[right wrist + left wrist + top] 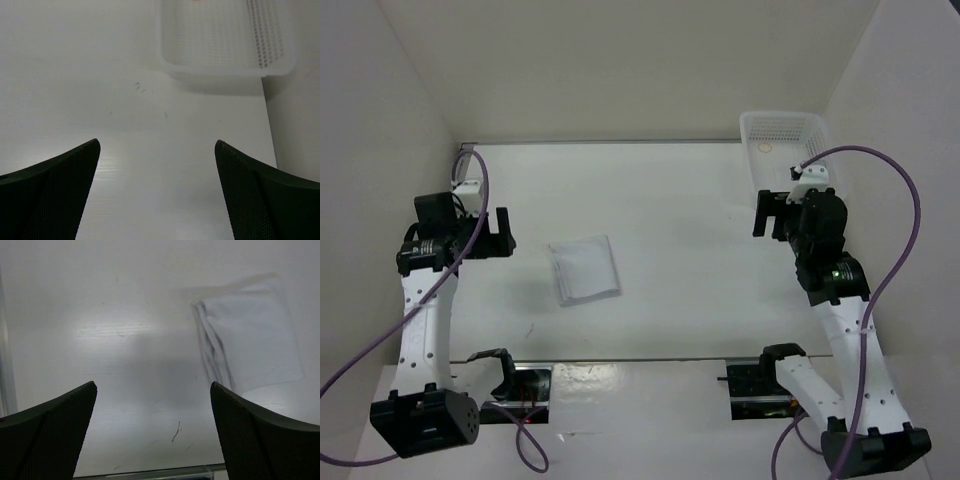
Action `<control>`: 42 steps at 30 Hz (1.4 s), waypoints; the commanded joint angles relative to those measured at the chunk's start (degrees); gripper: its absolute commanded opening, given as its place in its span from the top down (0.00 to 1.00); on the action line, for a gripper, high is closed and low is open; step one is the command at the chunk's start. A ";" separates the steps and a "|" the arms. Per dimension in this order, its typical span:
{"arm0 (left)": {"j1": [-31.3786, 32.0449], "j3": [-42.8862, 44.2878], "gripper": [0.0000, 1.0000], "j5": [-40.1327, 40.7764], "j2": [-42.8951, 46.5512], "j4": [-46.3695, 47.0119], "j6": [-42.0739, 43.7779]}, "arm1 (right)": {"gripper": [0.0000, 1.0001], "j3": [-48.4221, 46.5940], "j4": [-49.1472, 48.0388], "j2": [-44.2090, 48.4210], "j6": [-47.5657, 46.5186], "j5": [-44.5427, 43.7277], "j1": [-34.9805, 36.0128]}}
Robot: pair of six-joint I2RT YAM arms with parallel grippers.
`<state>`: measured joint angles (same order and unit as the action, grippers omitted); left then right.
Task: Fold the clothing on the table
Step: Fold the skirt
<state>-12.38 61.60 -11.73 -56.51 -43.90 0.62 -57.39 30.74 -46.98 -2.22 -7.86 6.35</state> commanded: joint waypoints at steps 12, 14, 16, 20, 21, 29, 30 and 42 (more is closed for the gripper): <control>-11.00 -2.63 0.00 -5.15 2.90 2.94 2.28 | 0.01 1.57 2.22 3.65 0.46 2.50 -9.68; -11.00 -2.63 0.00 -5.68 2.90 2.94 2.80 | 0.01 1.57 2.22 4.44 0.46 1.79 -10.22; -11.00 -2.63 0.00 -6.29 2.90 2.94 2.80 | 0.01 1.57 2.22 6.02 0.46 1.79 -10.83; -11.00 -2.63 0.00 -6.29 2.90 2.94 3.33 | 0.01 2.10 1.60 9.09 0.46 3.02 -11.36; -11.00 -2.63 0.00 -6.29 2.90 2.94 3.33 | 0.01 2.10 1.60 9.10 0.46 3.02 -11.36; -11.00 -2.63 0.00 -6.29 2.90 2.94 3.33 | 0.01 2.10 1.60 8.57 -0.07 3.55 -11.36; -11.00 -2.63 0.00 -6.29 2.90 2.94 3.33 | 0.01 2.10 1.60 8.57 -0.07 3.55 -11.36; -11.00 -2.63 0.00 -6.82 3.43 2.94 3.33 | 0.01 2.63 1.60 8.57 -0.59 4.61 -11.36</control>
<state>-23.07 57.65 -16.91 -53.87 -42.15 3.03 -55.27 33.89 -38.41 -2.44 -3.77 -4.56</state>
